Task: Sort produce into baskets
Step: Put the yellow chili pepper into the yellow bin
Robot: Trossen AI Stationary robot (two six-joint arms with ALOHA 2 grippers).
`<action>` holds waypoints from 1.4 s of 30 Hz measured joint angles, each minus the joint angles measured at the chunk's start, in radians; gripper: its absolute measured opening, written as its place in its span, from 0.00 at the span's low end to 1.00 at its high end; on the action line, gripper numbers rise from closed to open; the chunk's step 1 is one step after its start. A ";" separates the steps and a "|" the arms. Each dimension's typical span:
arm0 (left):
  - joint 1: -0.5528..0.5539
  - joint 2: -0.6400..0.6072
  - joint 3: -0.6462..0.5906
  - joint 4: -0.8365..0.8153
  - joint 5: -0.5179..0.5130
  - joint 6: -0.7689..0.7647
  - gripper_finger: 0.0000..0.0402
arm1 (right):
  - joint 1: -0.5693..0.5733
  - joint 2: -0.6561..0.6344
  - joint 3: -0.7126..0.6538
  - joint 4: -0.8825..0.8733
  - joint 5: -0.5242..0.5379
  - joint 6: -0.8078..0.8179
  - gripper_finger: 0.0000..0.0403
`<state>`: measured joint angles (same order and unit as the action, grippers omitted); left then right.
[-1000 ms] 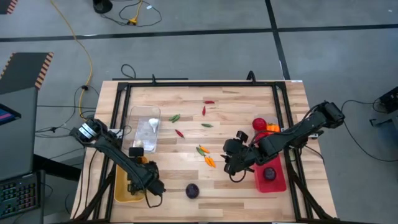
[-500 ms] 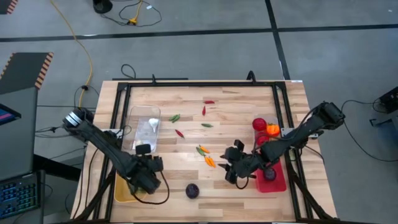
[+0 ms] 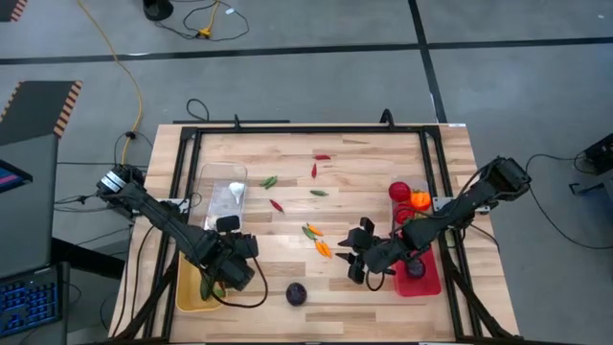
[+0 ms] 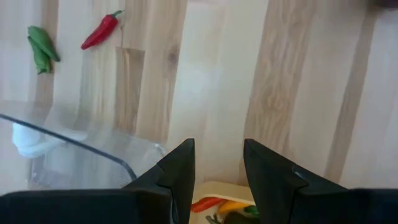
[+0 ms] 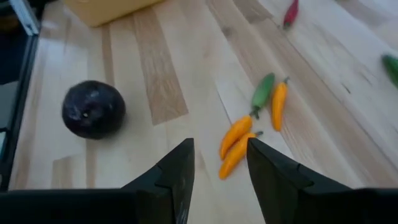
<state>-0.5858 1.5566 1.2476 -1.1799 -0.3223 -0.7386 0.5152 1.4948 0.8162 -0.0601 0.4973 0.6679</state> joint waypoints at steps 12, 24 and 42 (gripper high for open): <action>0.021 0.000 0.000 0.024 0.001 0.039 0.31 | -0.027 0.000 0.042 0.214 -0.096 -0.241 0.43; 0.021 0.000 0.000 0.023 0.001 0.039 0.31 | -0.111 0.100 0.184 0.135 -0.183 -0.381 0.43; 0.020 -0.001 -0.022 0.041 -0.002 0.043 0.31 | -0.112 0.407 0.571 -0.560 -0.255 -0.123 0.43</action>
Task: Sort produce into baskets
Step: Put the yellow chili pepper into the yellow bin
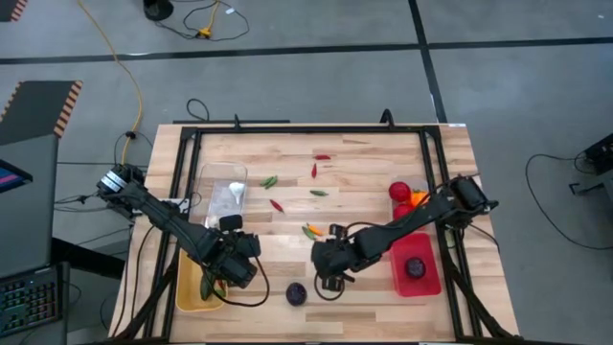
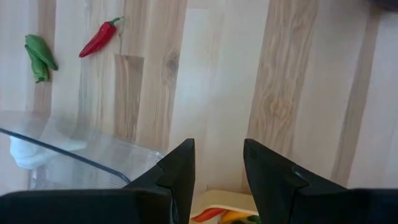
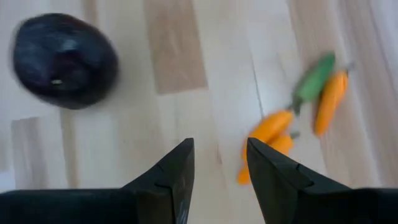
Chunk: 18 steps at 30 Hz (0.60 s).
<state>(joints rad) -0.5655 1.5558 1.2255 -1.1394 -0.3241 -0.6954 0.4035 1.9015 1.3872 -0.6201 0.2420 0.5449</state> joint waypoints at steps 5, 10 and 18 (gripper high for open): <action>0.000 0.000 -0.036 0.021 0.000 0.014 0.31 | -0.008 0.037 0.000 -0.061 0.044 0.105 0.43; 0.000 0.000 -0.051 0.037 0.002 0.015 0.31 | -0.014 0.095 -0.001 -0.056 0.041 0.118 0.43; 0.000 0.000 -0.051 0.045 0.002 0.030 0.31 | -0.013 0.116 -0.001 -0.070 0.071 0.137 0.43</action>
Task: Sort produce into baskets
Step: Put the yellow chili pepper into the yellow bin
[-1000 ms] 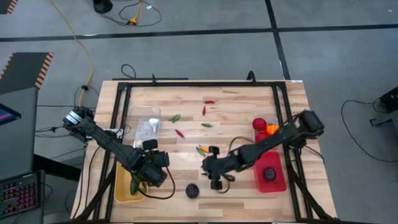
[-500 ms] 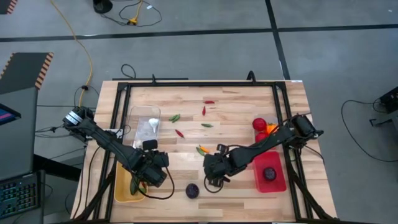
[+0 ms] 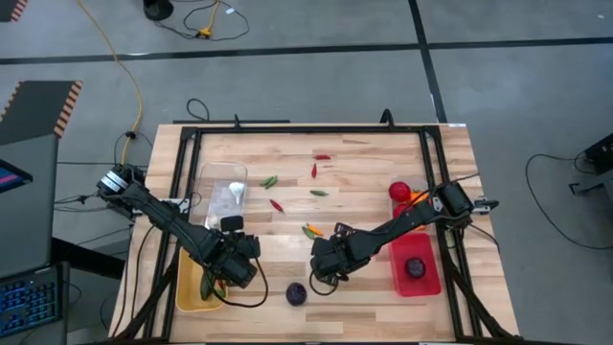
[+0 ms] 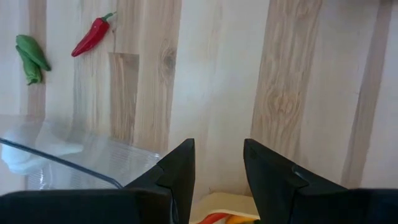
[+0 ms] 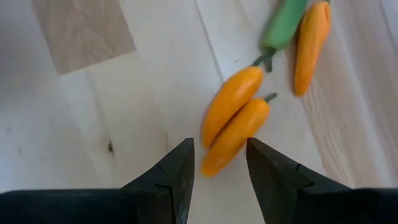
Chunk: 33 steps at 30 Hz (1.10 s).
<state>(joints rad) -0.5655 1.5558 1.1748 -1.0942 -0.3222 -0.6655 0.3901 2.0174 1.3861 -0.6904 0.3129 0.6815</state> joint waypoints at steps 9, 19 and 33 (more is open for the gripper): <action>0.000 0.000 0.000 0.016 0.001 0.000 0.31 | -0.001 0.000 -0.022 -0.013 0.026 0.006 0.38; 0.000 0.000 0.000 0.017 0.001 0.000 0.31 | 0.000 -0.001 -0.064 0.043 -0.012 0.029 0.33; 0.000 0.000 0.000 0.201 -0.008 0.119 0.31 | 0.000 -0.040 -0.069 0.033 -0.038 0.017 0.06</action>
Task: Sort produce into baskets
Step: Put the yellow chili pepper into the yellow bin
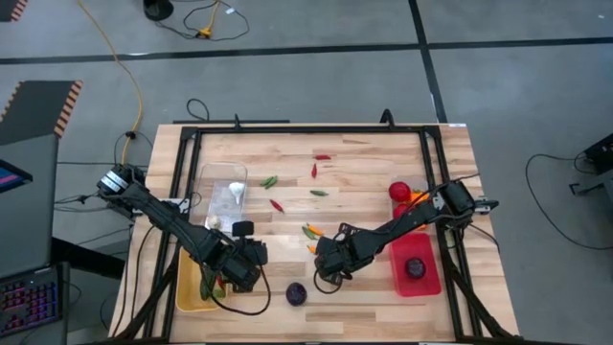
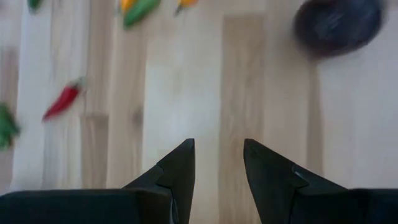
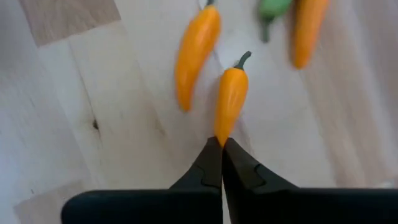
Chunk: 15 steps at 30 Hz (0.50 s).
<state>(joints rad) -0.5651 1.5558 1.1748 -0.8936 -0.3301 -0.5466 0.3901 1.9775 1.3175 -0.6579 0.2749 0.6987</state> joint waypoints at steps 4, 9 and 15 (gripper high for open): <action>0.000 0.000 0.000 0.108 -0.041 0.089 0.31 | 0.000 -0.055 0.001 0.037 0.003 -0.007 0.10; 0.000 0.000 0.000 0.255 -0.123 0.205 0.31 | 0.010 -0.095 0.001 0.202 0.007 -0.143 0.12; 0.017 0.000 0.000 0.405 -0.147 0.301 0.31 | 0.024 -0.101 0.003 0.408 0.005 -0.374 0.11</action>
<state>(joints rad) -0.5481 1.5562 1.1748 -0.4890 -0.4766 -0.2460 0.4141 1.8763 1.3203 -0.2495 0.2798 0.3243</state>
